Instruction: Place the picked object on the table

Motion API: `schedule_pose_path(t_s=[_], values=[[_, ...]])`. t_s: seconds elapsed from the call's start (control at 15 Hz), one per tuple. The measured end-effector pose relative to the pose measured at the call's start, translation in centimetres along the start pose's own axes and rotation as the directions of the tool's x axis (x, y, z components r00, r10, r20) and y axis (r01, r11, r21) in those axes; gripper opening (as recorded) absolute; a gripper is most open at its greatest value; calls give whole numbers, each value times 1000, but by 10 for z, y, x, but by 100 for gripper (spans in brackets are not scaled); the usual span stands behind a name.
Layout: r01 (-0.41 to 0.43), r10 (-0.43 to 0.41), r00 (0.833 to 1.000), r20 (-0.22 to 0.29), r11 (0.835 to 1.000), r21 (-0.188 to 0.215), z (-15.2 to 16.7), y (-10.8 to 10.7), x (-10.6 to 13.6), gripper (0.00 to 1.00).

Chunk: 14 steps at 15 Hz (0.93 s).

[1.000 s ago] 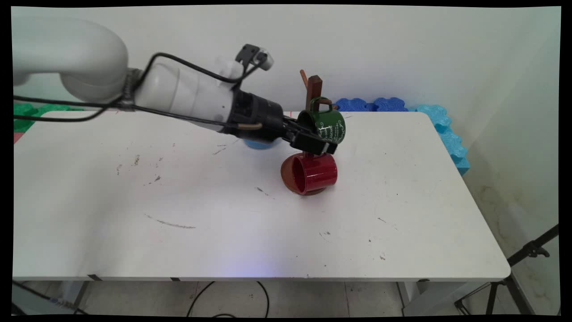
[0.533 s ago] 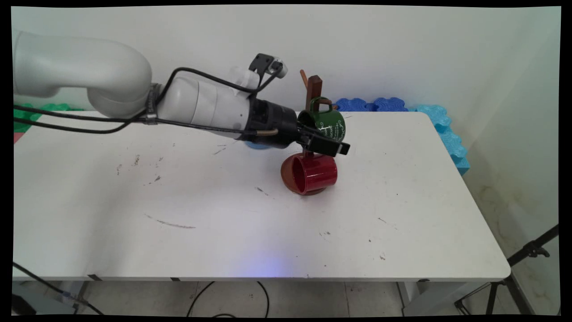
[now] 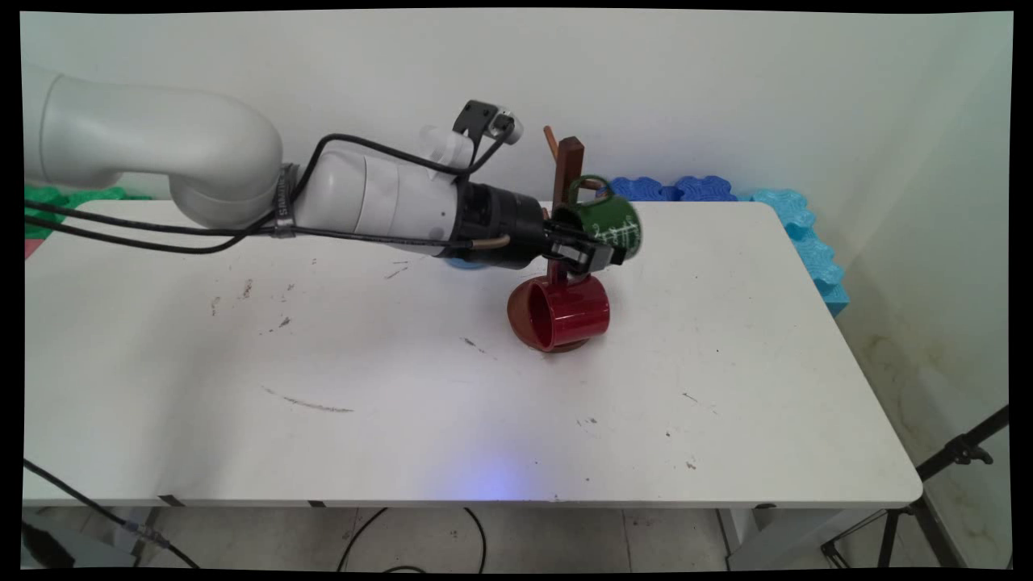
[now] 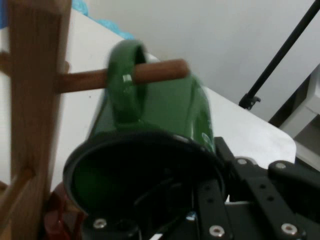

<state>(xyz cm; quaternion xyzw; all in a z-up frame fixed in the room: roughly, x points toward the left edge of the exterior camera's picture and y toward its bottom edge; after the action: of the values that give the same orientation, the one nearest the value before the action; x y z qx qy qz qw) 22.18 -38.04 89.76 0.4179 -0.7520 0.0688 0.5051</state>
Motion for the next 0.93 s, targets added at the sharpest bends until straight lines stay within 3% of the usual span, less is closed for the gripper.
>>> schedule_pose_path(t_s=[0.47,0.93], values=[[2,-2,1000,-12,1000,-13,-5,5,-5,0],[11,-14,999,-38,998,-58,-24,22,0,0]])
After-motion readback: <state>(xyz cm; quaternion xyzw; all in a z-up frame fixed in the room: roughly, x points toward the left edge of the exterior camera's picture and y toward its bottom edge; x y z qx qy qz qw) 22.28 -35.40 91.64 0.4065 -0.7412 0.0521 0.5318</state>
